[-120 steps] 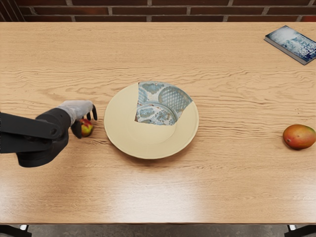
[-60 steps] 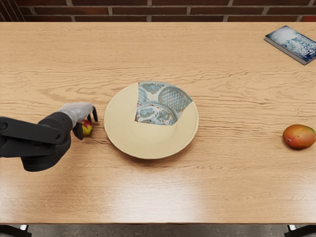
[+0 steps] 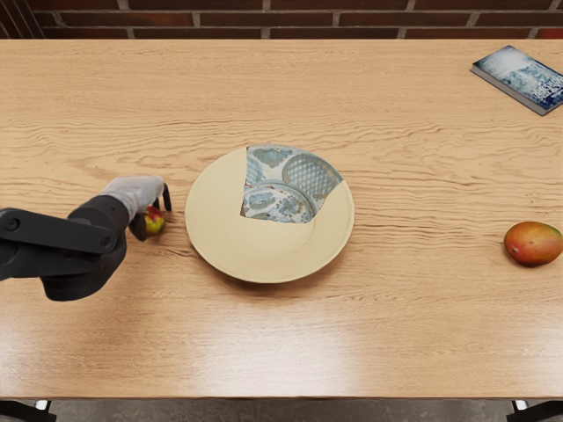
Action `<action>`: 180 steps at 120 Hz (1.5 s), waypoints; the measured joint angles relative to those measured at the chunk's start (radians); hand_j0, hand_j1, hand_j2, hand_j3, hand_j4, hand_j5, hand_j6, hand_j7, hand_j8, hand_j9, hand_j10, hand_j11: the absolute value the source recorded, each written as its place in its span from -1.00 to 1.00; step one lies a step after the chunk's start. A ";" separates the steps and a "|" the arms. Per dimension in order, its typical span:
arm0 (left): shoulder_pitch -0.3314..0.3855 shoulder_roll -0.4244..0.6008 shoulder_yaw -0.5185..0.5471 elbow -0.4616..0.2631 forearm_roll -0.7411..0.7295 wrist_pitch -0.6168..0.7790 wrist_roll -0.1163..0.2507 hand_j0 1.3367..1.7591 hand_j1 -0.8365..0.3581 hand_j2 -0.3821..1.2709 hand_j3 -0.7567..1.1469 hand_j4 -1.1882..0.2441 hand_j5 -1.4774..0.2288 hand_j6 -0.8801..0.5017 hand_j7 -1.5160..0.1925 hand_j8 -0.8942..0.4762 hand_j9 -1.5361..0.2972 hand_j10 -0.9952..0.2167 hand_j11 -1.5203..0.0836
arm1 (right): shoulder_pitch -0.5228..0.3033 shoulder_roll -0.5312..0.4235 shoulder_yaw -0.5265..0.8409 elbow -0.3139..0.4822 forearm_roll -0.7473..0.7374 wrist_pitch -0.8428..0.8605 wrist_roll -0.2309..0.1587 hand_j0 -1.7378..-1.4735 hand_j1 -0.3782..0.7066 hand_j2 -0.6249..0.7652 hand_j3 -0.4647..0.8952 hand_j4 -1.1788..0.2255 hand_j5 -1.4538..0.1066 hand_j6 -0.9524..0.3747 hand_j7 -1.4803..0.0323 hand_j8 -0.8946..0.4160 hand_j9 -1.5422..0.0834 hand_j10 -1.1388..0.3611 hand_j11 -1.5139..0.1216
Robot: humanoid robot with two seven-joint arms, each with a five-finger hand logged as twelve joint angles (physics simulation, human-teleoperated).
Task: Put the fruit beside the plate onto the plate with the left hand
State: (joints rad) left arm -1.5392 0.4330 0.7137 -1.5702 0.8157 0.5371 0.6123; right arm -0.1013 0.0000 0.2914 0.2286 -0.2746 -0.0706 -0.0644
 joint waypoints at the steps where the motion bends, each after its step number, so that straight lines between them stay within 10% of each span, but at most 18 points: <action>1: 0.001 -0.001 0.000 0.001 0.001 0.001 0.000 0.50 0.02 -0.36 -0.20 -0.09 -0.04 -0.50 -0.02 -0.44 -0.08 -0.22 0.03 | 0.000 0.000 0.000 0.000 0.000 0.000 0.000 -0.40 -0.87 -0.11 -0.32 0.63 0.80 0.38 0.90 0.31 0.84 0.47 0.79; 42: 0.029 -0.015 -0.001 0.026 0.012 0.001 -0.001 0.48 0.03 -0.42 -0.21 -0.29 -0.11 -0.47 -0.14 -0.42 -0.23 -0.37 -0.14 | 0.000 0.000 0.000 0.000 0.000 0.000 0.000 -0.40 -0.87 -0.11 -0.32 0.63 0.80 0.38 0.90 0.31 0.84 0.47 0.79; 55: 0.048 -0.020 0.000 0.031 0.017 0.014 0.002 0.55 -0.10 -0.68 0.45 -0.43 -0.25 -0.19 -0.47 -0.22 -0.39 -0.39 -0.32 | 0.000 0.000 0.000 0.000 0.000 0.000 0.000 -0.40 -0.87 -0.11 -0.32 0.63 0.80 0.38 0.90 0.31 0.84 0.47 0.79; 74: 0.057 -0.021 0.001 0.029 0.012 0.033 0.002 0.57 -0.26 -0.62 0.67 -0.45 -0.43 0.06 -0.63 0.02 -0.52 -0.25 -0.49 | 0.000 0.000 0.000 0.000 0.000 0.000 0.000 -0.40 -0.87 -0.11 -0.32 0.63 0.80 0.38 0.90 0.31 0.84 0.47 0.79; 112: -0.052 0.029 -0.002 0.022 -0.004 0.029 -0.001 0.45 -0.34 -0.16 0.00 -0.49 -0.56 -0.01 -0.63 0.01 -0.61 -0.26 -0.58 | 0.000 0.000 0.000 0.000 0.000 0.000 0.000 -0.40 -0.87 -0.11 -0.32 0.63 0.80 0.38 0.90 0.31 0.84 0.47 0.79; 180: -0.409 0.089 -0.084 -0.076 -0.246 -0.247 -0.002 0.43 -0.25 -0.22 -0.19 -0.46 -0.61 -0.07 -0.61 -0.01 -0.64 -0.30 -0.61 | 0.000 0.000 0.000 0.000 0.000 0.000 0.000 -0.40 -0.87 -0.11 -0.32 0.63 0.80 0.38 0.90 0.31 0.84 0.47 0.79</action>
State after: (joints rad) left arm -1.9481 0.5225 0.6301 -1.6464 0.5700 0.2899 0.6105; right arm -0.1013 0.0000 0.2914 0.2285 -0.2745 -0.0706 -0.0644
